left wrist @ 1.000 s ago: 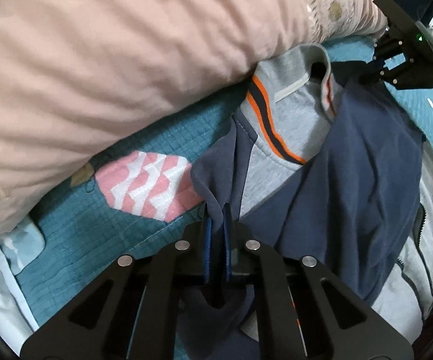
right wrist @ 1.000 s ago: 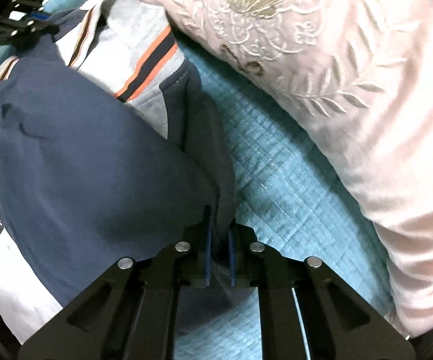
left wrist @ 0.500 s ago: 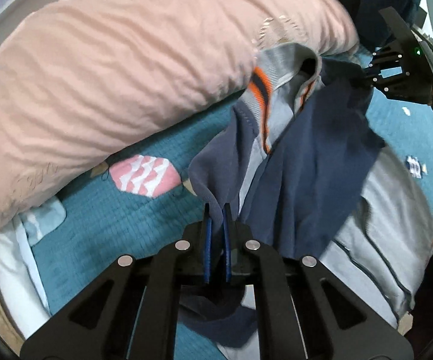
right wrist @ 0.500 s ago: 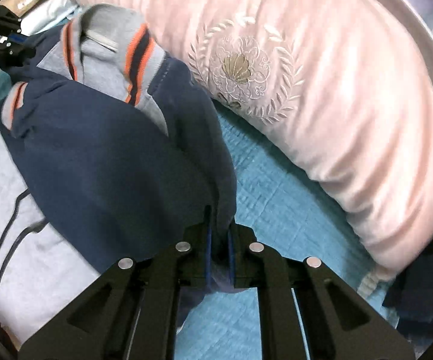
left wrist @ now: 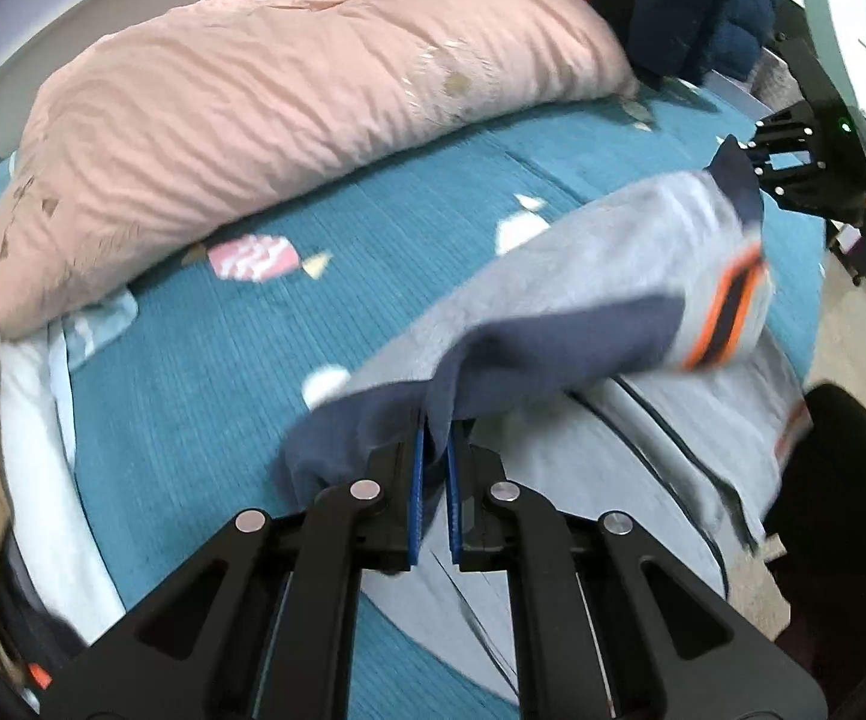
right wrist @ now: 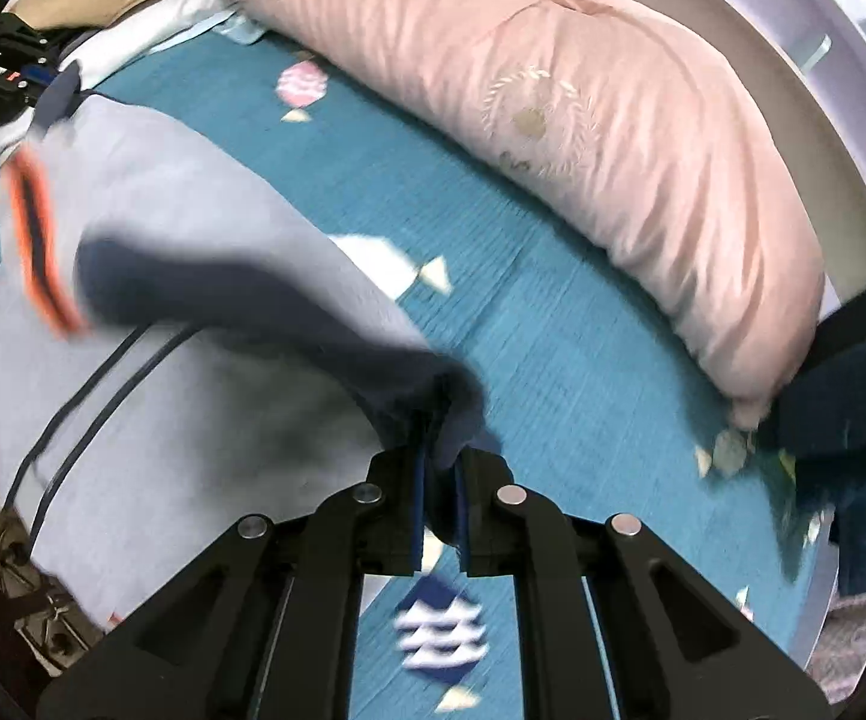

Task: Fold large clothes
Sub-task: 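Lift the hem with both tools and fold it up toward the collar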

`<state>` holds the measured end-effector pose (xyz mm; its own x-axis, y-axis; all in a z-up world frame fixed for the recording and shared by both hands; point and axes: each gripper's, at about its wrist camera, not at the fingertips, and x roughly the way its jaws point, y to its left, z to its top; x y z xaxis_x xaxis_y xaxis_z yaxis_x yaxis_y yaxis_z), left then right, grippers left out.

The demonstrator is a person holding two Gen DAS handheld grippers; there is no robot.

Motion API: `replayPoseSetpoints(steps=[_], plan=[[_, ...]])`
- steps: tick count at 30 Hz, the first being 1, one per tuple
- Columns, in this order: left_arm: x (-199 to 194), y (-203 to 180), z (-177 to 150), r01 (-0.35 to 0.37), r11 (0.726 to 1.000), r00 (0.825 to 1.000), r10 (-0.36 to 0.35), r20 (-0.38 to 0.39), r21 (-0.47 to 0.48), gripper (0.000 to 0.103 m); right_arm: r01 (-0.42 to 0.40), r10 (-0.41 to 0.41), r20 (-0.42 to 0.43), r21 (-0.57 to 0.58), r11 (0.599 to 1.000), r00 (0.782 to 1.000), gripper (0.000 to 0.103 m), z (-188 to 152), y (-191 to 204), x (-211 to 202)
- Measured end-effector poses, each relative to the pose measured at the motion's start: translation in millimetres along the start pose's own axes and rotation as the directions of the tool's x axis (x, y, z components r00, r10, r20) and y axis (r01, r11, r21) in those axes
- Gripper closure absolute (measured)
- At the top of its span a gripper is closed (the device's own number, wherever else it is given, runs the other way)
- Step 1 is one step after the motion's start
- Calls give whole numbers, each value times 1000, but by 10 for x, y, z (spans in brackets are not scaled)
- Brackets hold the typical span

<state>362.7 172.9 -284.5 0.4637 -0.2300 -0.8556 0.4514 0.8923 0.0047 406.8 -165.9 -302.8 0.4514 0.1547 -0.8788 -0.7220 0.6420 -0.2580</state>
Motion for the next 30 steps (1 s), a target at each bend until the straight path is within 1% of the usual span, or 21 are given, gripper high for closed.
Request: replayPoseSetpoints(steps=[2,3,7,10,11,13,15,16,20,25,26,27,29,30], plan=[[-76,-159,-221,14,1000,1000,-14,-11,3,97,-20,20,-14,0,1000,1000,97,-179,170,-73],[-108,-247,-347,18,1000,1000,-18,-16,0,97,-28,28,-23,0,1000,999,97,-236,193,-39],[-134,-492,-691,39,999,998,-40,-52,-4,97,-63,64,-48,3,998,997,97,-539,550,-236],[-139,-646,-903,26,1000,997,-25,-78,9,97,-70,69,-72,-10,998,995,97,-701,758,-251],[-155,-676,-967,27,1000,997,-27,-77,0,99,-65,63,-71,-23,998,995,97,-765,855,-276],[-208,-715,-1088,27,999,997,-28,-71,-25,99,-72,71,-72,-14,997,995,97,-825,920,-300],[-272,-783,-1177,15,1000,998,-16,-61,-24,99,-85,84,-68,-1,996,994,97,-876,977,-341],[-287,-805,-1213,23,999,998,-24,-58,-30,99,-77,77,-62,5,997,995,97,-896,999,-363],[-243,-829,-1256,9,999,998,-12,-56,-45,99,-74,75,-73,16,997,995,97,-974,1067,-343],[-70,-817,-1291,15,999,993,-20,-115,-43,99,-70,74,-72,50,996,995,97,-999,1066,-303],[-53,-830,-1291,-2,999,994,-1,-109,-32,98,-75,79,-75,53,996,994,97,-1007,1070,-298],[-48,-844,-1287,-8,1000,995,5,-100,-22,97,-77,81,-77,56,995,994,97,-1012,1072,-292],[8,-875,-1279,-8,1000,994,7,-105,-13,87,-72,75,-74,54,996,994,97,-1015,1084,-289],[48,-901,-1280,-14,1000,994,14,-110,2,86,-76,80,-75,61,995,994,97,-1015,1078,-284]])
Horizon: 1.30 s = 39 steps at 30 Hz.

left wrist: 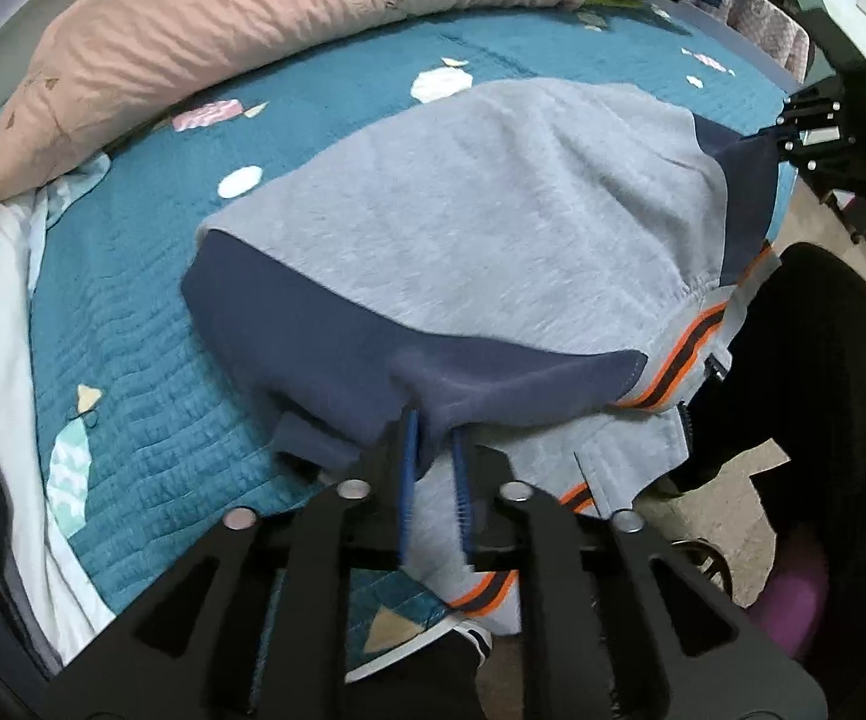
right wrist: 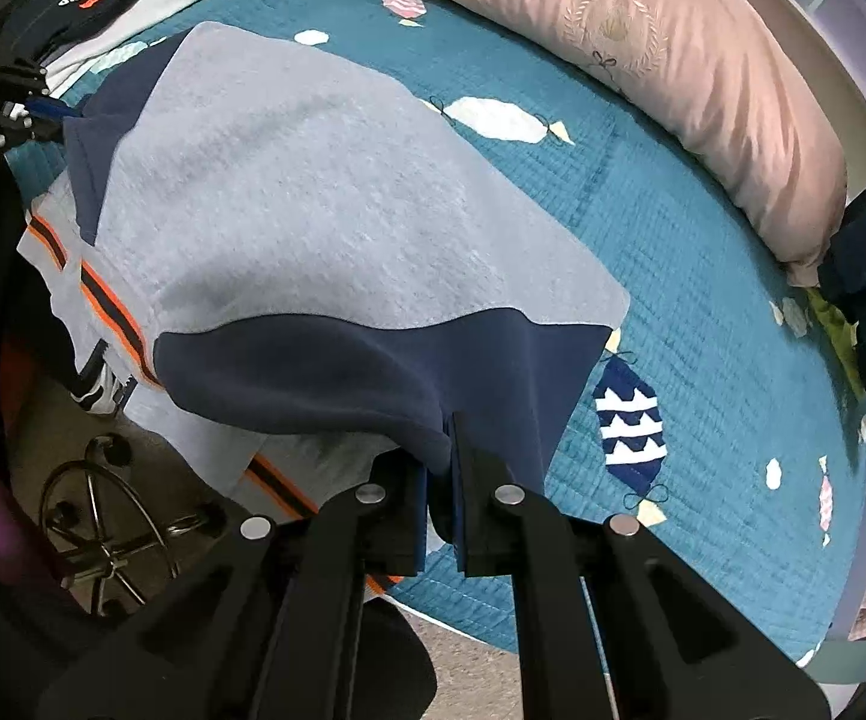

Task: Fold large clothes
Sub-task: 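Lift the hem with both tools and fold it up toward the collar, then open both tools to release the folded jacket and lift away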

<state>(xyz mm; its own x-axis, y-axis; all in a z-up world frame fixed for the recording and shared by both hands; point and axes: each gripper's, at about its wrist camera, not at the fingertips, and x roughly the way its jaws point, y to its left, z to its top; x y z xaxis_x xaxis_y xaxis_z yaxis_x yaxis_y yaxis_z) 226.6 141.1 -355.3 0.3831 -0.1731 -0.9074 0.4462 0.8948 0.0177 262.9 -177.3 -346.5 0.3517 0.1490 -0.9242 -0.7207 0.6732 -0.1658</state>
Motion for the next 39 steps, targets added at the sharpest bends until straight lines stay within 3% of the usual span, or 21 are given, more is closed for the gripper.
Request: replayPoseSetpoints(steps=[3,5,6,7,9,10,11,18,23,28,33,35,37,39], plan=[[134,-82,-17,-31,998,999,32,-32,47,78,-2,2,1,7,1000,1000,97,-2,2,5],[175,-116,-31,-54,996,998,57,-40,68,57,-4,4,2,7,1000,1000,97,-8,7,-2],[186,-139,-31,-62,995,997,66,-38,84,57,-7,7,2,10,1000,1000,97,-13,5,-3],[210,-159,-23,-75,992,996,80,-40,102,58,-8,8,2,12,1000,1000,97,-15,4,-3],[269,-138,-5,-41,995,997,47,-65,86,96,-8,8,2,15,1000,1000,97,-18,5,-3],[301,-134,1,-57,995,995,64,-80,86,100,-10,10,2,16,1000,1000,97,-24,1,-7],[306,-149,-1,-71,993,994,78,-75,100,100,-15,15,1,18,1000,1000,97,-26,3,-11],[-142,-163,-103,-7,995,1000,8,-9,102,101,-46,45,12,15,999,999,97,-83,-5,-203],[-299,-198,-269,32,994,999,-29,-30,106,101,-76,76,-9,-25,997,997,97,-180,76,-322],[-94,-283,-402,3,993,996,7,-84,118,100,-81,78,-80,-37,996,994,96,-316,229,-46],[-9,-345,-451,-15,993,994,28,-104,118,81,-70,67,-108,-18,997,992,91,-404,334,113],[-120,-345,-461,1,993,996,9,-85,117,60,-101,101,-86,10,995,991,83,-424,287,-3],[-326,-320,-438,8,994,999,-3,-43,108,51,-133,135,-65,39,990,989,74,-433,206,-138],[-479,-258,-388,20,997,1000,-20,0,78,36,-142,145,-41,72,987,989,66,-424,141,-280]])
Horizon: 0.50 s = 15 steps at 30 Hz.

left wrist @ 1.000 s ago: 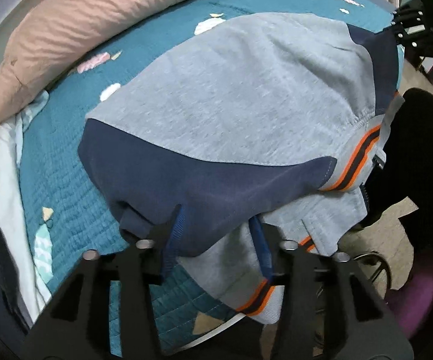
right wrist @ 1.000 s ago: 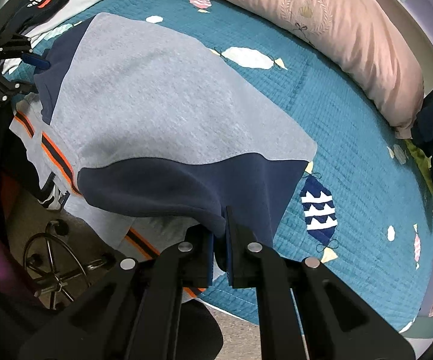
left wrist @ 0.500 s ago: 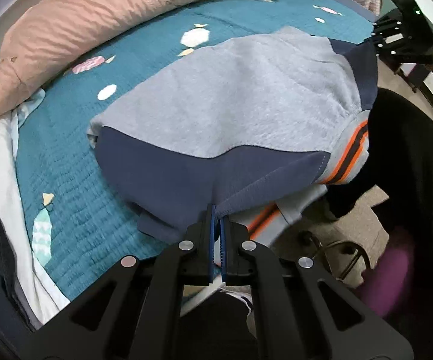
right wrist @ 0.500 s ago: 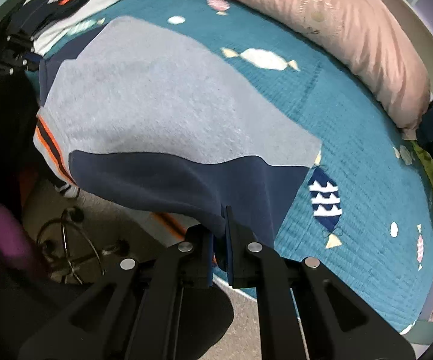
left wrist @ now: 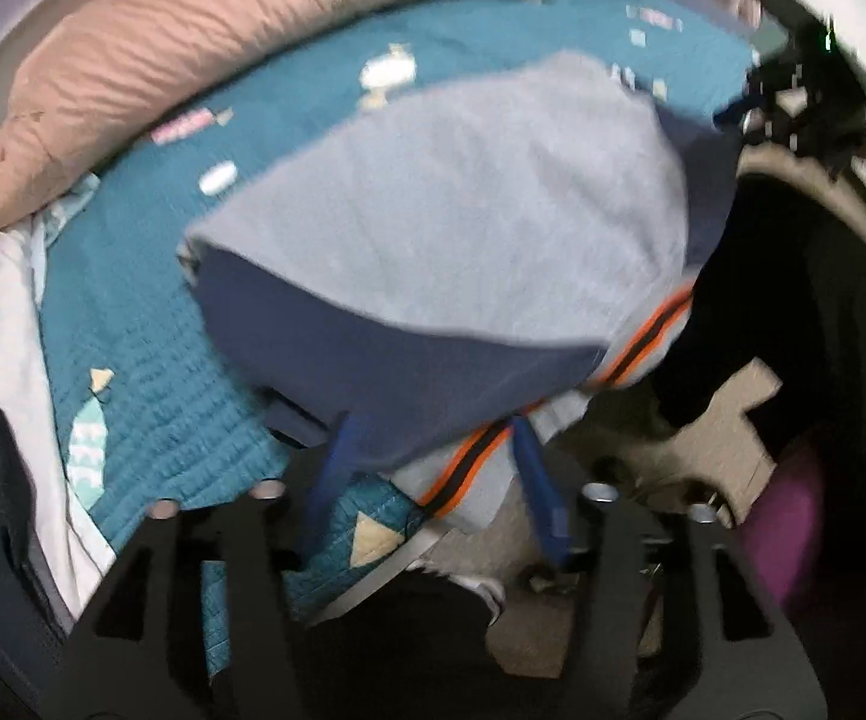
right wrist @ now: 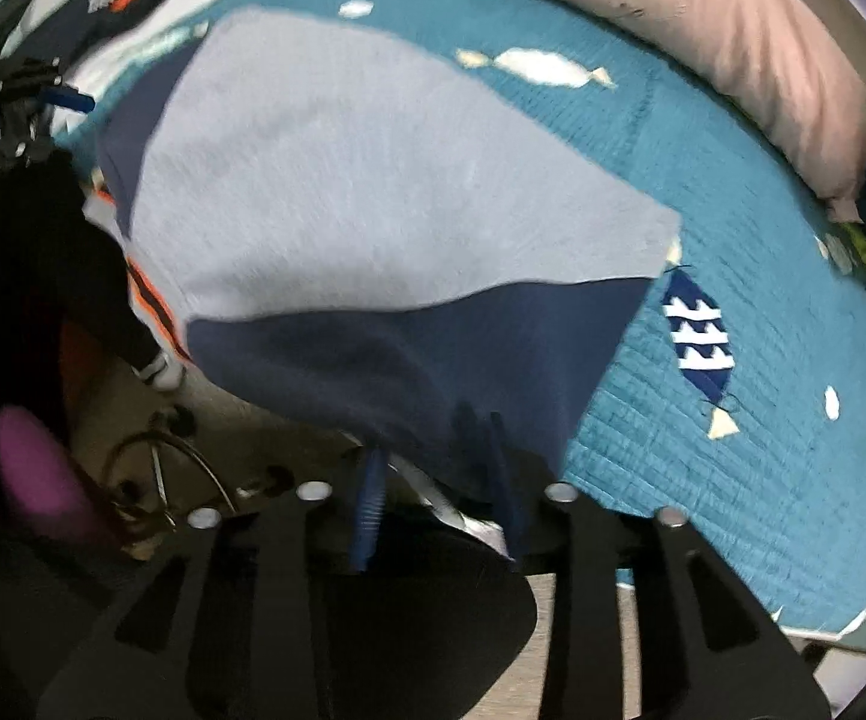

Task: Fold large clothes
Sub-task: 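Open both tools to release the folded jacket and lift away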

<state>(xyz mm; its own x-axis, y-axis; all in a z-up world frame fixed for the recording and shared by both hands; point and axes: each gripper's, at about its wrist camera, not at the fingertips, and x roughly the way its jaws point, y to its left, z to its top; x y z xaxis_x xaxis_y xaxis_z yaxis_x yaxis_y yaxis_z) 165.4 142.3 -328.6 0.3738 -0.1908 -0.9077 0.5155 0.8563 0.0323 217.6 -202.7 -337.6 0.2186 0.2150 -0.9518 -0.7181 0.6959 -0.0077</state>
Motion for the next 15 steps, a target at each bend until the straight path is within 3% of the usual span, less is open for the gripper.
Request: replayPoseSetpoints(steps=[1,5,9,10,11,13,15], plan=[[-106,51,42,12,999,999,-10,42,-41,30,-18,18,13,8,1000,1000,65,6,-8,-83],[-262,213,246,84,980,986,-57,155,-178,27,-64,59,95,45,997,994,58,90,-41,-392],[-89,273,577,47,956,982,9,189,-288,22,-125,97,159,178,976,983,58,291,-191,-355],[1,267,679,34,948,982,27,187,-316,22,-133,99,167,210,969,981,62,356,-212,-297],[75,262,776,32,941,981,34,190,-337,22,-140,100,176,230,963,979,76,417,-223,-248],[257,256,971,34,919,981,44,187,-394,22,-190,132,202,302,934,971,95,603,-242,-82],[413,260,1118,37,897,983,46,175,-440,22,-207,129,235,343,916,963,101,768,-215,30]])
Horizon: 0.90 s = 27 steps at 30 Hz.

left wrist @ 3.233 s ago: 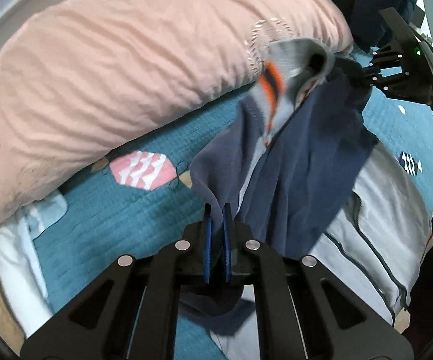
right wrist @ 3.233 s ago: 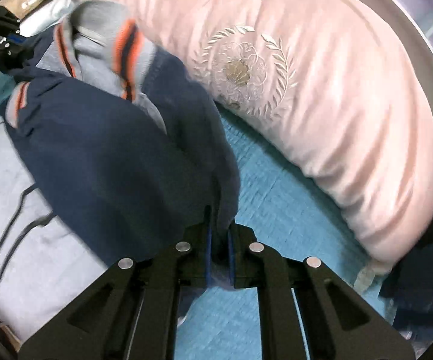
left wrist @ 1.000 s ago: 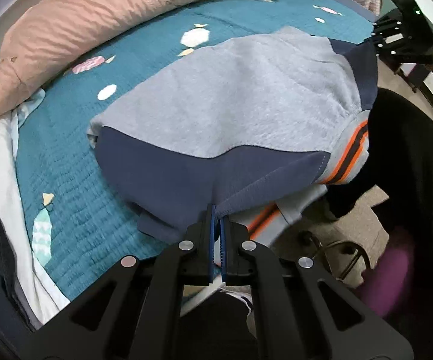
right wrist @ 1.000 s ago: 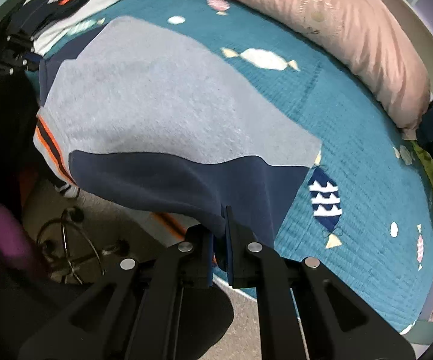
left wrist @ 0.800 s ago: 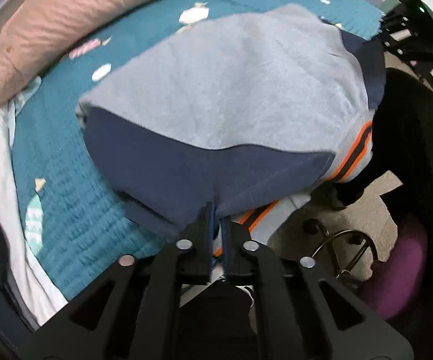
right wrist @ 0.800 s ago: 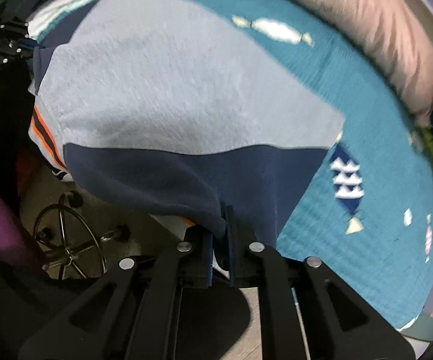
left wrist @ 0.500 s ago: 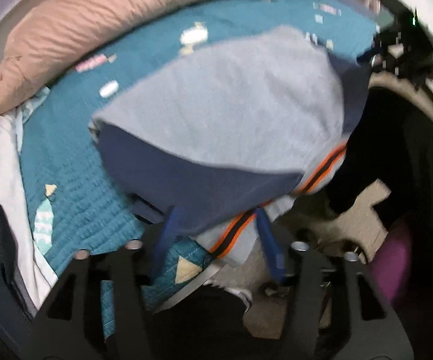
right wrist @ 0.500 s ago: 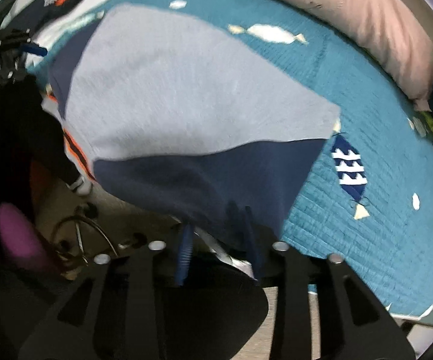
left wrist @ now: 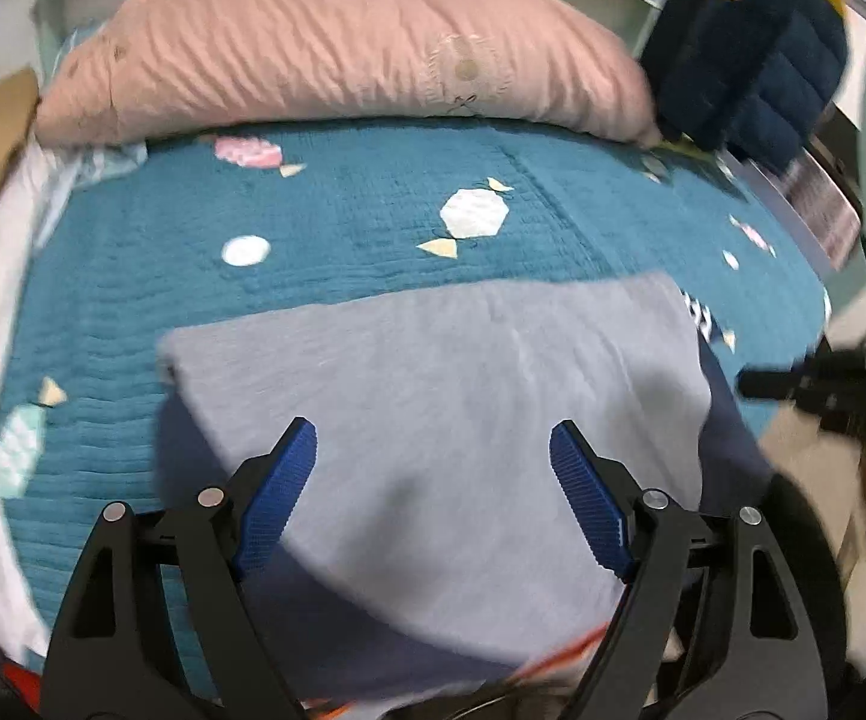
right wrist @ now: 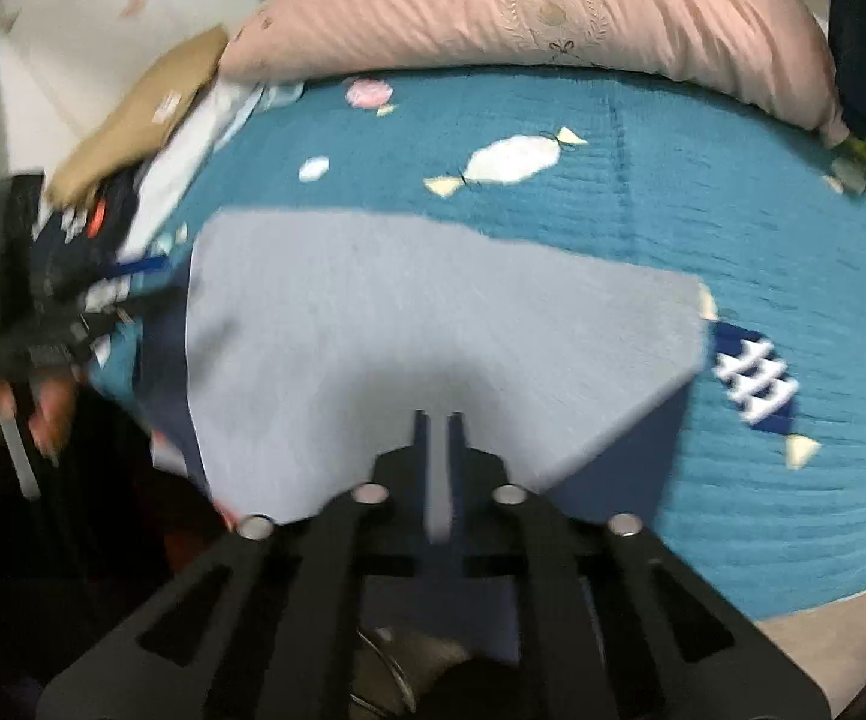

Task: Fold large clothes
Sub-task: 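Open both tools to release the folded jacket and lift away, then move the right tool to the navy side edge of the jacket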

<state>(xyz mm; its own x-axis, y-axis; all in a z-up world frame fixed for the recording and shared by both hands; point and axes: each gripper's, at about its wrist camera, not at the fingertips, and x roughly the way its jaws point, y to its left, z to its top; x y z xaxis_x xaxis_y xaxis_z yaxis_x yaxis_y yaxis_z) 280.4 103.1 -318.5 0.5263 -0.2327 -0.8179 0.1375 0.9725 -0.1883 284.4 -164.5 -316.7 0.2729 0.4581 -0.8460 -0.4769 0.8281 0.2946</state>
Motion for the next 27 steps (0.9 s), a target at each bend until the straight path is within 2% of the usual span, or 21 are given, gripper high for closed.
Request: replayPoseSetpoints(steps=[1,5,6,8,10,13,15,16,18,19,21,24,27], plan=[[114,-34,57,-13,999,1000,12,-12,-37,22,2,-3,15,23,1000,1000,102,63,28,73],[416,-105,195,7,992,999,-10,-30,-123,22,21,-26,41,120,993,999,103,275,42,356],[515,-129,223,10,988,999,-18,-47,-157,22,31,-36,36,131,991,999,102,292,24,412],[668,-197,227,2,987,996,-15,-82,-163,22,70,-69,-12,161,984,998,102,277,-74,579],[856,-235,179,-55,989,990,36,-139,-134,22,115,-102,-75,196,974,992,103,175,-272,769],[1039,-287,51,-96,995,981,88,-172,-39,22,34,-17,-66,266,963,998,103,0,-523,864],[1091,-417,2,-147,986,971,159,-177,77,22,31,-14,-62,275,961,998,103,-6,-531,863],[1087,-433,8,-156,984,970,169,-176,87,22,44,-26,-70,262,964,997,103,20,-506,863],[1016,-400,84,-88,996,982,87,-165,3,22,35,-18,-63,265,964,998,103,37,-480,832],[935,-370,157,-28,997,992,19,-128,-72,22,21,-6,-53,274,962,999,103,40,-489,811],[838,-384,256,31,991,998,-39,-58,-127,22,-30,31,0,300,953,1000,101,21,-521,725],[807,-491,364,89,986,996,-88,10,-142,22,-76,59,64,321,944,996,100,-44,-586,561],[956,-553,448,157,969,988,-153,34,-192,22,-87,67,70,345,934,995,97,-120,-655,488]])
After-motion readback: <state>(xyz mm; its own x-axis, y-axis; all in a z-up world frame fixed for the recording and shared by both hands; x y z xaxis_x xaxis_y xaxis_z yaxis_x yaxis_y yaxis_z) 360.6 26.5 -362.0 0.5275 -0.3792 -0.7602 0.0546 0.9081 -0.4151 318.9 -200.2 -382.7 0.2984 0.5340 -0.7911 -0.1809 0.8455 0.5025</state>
